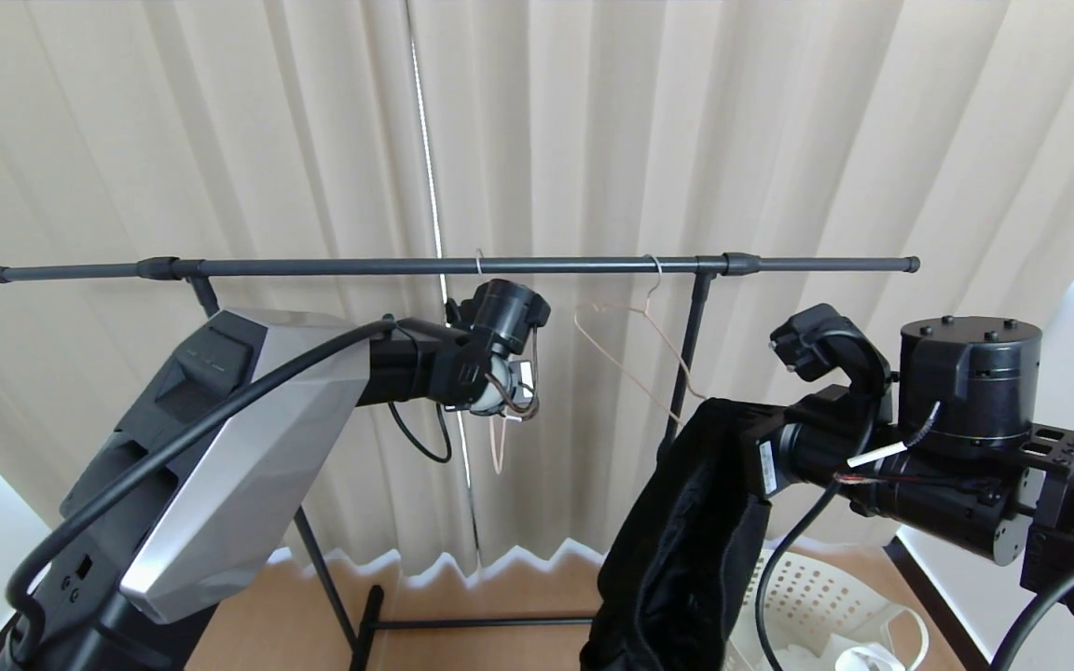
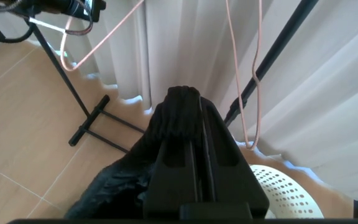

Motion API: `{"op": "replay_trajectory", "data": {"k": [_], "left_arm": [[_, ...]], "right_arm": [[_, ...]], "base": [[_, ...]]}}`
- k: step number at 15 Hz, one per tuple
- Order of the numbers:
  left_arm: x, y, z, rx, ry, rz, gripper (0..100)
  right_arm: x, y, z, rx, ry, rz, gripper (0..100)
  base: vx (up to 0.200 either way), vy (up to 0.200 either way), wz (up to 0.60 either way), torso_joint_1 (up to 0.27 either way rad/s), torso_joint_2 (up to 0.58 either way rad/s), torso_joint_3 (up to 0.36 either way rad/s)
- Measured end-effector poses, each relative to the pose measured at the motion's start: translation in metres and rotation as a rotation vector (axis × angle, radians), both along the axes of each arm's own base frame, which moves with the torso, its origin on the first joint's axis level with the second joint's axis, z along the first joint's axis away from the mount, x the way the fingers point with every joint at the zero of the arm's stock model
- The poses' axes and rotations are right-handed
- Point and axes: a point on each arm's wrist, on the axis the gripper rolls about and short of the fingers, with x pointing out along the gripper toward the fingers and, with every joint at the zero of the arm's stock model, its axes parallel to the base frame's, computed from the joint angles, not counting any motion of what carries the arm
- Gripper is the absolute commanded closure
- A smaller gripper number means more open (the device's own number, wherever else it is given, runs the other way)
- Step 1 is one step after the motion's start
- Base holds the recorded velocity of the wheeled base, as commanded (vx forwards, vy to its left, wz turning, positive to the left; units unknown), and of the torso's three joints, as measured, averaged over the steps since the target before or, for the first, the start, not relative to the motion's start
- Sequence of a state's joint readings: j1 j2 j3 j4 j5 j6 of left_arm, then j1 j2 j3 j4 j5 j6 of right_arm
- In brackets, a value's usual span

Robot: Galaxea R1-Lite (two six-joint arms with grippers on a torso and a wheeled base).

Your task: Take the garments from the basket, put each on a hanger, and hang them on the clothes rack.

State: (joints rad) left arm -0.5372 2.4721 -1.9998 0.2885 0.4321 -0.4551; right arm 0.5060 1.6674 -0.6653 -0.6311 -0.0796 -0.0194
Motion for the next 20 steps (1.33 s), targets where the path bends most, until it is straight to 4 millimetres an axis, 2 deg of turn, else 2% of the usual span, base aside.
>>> {"op": "replay_trajectory", "data": {"k": [3, 7, 13, 20], "left_arm": [[-0.009, -0.004, 0.02, -0.017, -0.031, -0.019, 100], [-0.034, -0.009, 0.029, -0.001, -0.008, -0.058, 100], [-0.063, -0.005, 0.052, 0.01, -0.009, -0.096, 100], [-0.095, 0.006, 0.056, 0.085, 0.011, -0.17, 100]], "right_arm": [[0.0, 0.0, 0.0, 0.0, 0.0, 0.0, 100], [0.0, 0.0, 0.0, 0.001, -0.001, 0.0, 100], [0.0, 0.0, 0.001, 0.001, -0.003, 0.0, 100], [0.0, 0.0, 0.001, 0.002, -0.004, 0.0, 100]], "base": [[0.0, 0.0, 0.0, 0.0, 0.0, 0.0], [0.0, 0.0, 0.0, 0.0, 0.0, 0.0], [0.0, 0.0, 0.0, 0.0, 0.0, 0.0], [0.0, 0.0, 0.0, 0.0, 0.0, 0.0]]}}
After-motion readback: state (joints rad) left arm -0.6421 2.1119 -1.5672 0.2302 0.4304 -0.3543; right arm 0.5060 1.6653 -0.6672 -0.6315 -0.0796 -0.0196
